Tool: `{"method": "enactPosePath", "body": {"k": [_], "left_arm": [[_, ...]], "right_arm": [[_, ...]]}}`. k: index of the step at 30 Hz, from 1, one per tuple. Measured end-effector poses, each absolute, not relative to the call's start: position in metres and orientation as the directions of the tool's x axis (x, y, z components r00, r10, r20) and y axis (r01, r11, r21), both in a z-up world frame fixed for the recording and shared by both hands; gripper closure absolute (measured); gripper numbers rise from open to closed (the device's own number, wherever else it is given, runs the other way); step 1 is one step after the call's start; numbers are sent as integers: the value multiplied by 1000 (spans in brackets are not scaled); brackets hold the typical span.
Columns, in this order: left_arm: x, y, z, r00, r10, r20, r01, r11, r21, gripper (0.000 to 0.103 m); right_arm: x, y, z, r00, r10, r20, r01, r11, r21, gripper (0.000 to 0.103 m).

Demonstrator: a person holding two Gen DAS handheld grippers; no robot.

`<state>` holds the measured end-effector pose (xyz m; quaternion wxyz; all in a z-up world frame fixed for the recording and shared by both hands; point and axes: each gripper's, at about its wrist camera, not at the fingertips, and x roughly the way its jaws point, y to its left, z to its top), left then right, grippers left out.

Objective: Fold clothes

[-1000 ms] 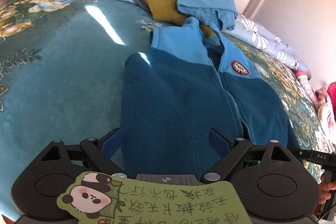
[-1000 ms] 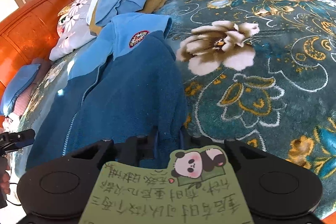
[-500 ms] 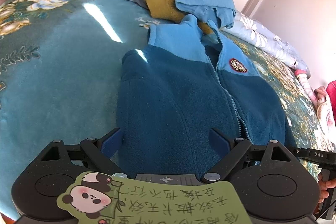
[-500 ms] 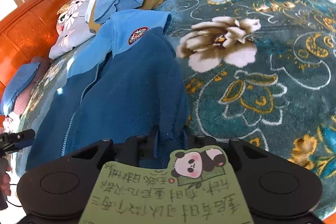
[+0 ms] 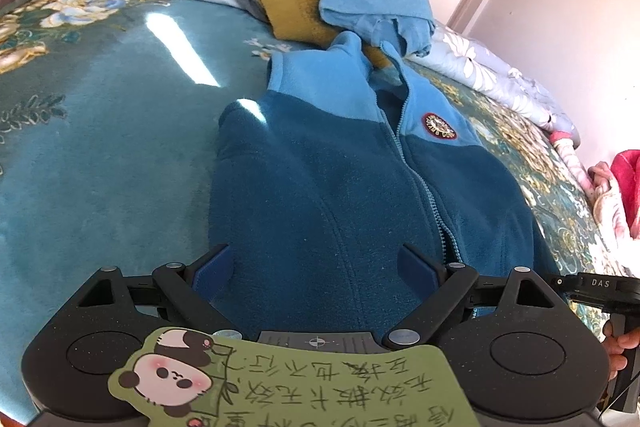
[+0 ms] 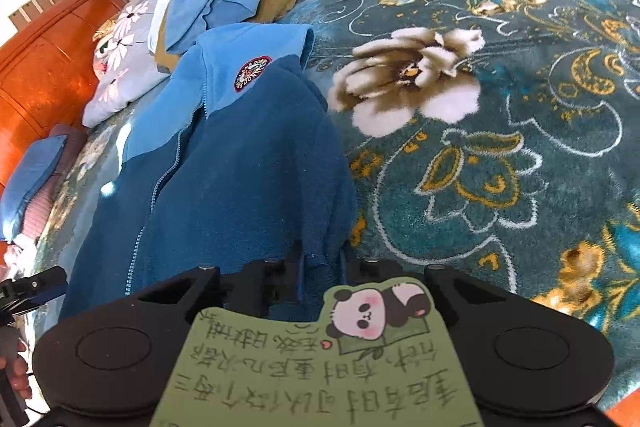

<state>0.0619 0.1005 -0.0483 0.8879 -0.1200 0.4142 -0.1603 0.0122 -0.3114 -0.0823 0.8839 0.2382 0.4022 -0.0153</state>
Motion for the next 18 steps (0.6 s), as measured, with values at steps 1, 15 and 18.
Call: {"method": "enactPosePath", "body": {"k": [1,15,18], "left_arm": [[62,102,-49,605,-388,-695,187,918,-350,14],[61,147,-55,634,-401,-661,122,896,-427,14],[60,165,-57,647,-380,-661,82,897,-435,14]], "right_arm": [[13,-309,-78,674,158,-722,220,890,400,88],[41,-190,34,758,267,-595,-132,956,261,89],[53,-145,40,726,357,-588,-257,934,250,89]]}}
